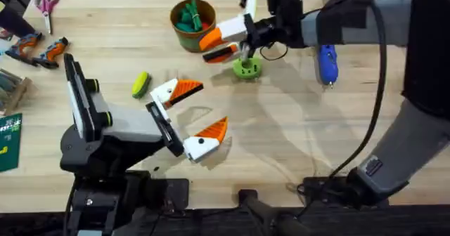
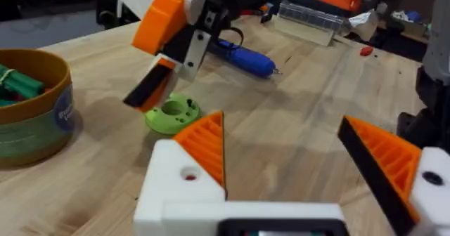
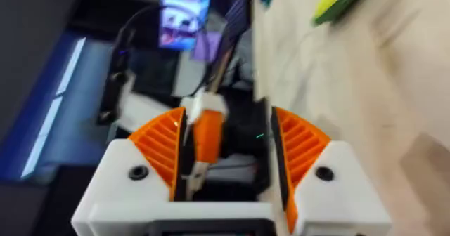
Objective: Pick up the gripper from the table and insert it into the empty holder that is missing its gripper. Then pick up a screw, insert it into the mounting hole, and use the screwdriver to tighten it. Finally, clean up the table by picking up the vegetable and placing it into the bucket.
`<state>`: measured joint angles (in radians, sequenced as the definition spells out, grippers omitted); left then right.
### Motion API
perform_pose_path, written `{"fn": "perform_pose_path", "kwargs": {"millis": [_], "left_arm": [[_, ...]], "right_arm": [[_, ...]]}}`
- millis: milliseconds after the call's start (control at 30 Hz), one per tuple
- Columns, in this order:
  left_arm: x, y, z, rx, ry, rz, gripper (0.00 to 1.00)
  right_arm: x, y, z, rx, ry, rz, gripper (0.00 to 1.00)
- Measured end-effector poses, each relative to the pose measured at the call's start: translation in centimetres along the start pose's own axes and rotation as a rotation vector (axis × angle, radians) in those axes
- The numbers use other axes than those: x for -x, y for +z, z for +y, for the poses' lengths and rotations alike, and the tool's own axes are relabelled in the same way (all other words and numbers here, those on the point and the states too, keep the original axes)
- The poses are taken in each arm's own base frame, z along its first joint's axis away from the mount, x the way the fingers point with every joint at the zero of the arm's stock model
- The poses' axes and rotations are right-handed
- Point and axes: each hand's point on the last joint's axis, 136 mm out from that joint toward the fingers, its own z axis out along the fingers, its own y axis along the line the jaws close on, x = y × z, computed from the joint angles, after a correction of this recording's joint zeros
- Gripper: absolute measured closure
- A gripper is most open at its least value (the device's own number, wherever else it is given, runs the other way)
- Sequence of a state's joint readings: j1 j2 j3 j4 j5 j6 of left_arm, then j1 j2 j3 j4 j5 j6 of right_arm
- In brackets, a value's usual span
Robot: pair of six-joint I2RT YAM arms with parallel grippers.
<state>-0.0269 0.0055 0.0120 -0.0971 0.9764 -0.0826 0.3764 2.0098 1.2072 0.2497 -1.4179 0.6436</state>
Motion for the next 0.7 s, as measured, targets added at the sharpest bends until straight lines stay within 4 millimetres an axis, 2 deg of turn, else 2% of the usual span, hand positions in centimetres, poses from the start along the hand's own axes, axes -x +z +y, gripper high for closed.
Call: {"fn": "perform_pose_path", "kwargs": {"millis": [267, 367, 467, 567, 700], "left_arm": [[0.0, 0.0, 0.0, 0.0, 0.0, 0.0, 0.015], [0.0, 0.0, 0.0, 0.0, 0.0, 0.0, 0.015], [0.0, 0.0, 0.0, 0.0, 0.0, 0.0, 0.015], [0.0, 0.0, 0.0, 0.0, 0.0, 0.0, 0.014], [0.0, 0.0, 0.0, 0.0, 0.0, 0.0, 0.016]], "right_arm": [[3.8, -5.5, -3.7, -0.205, -0.119, -0.213, 0.355], [4.2, -7.7, -4.9, -0.292, -0.087, -0.267, 0.353], [3.6, -9.7, -5.6, -0.41, -0.015, -0.282, 0.343], [2.6, -11.1, -5.0, -0.565, 0.024, -0.241, 0.304], [1.9, -12.4, -1.8, -0.778, -0.062, -0.148, 0.223]]}}
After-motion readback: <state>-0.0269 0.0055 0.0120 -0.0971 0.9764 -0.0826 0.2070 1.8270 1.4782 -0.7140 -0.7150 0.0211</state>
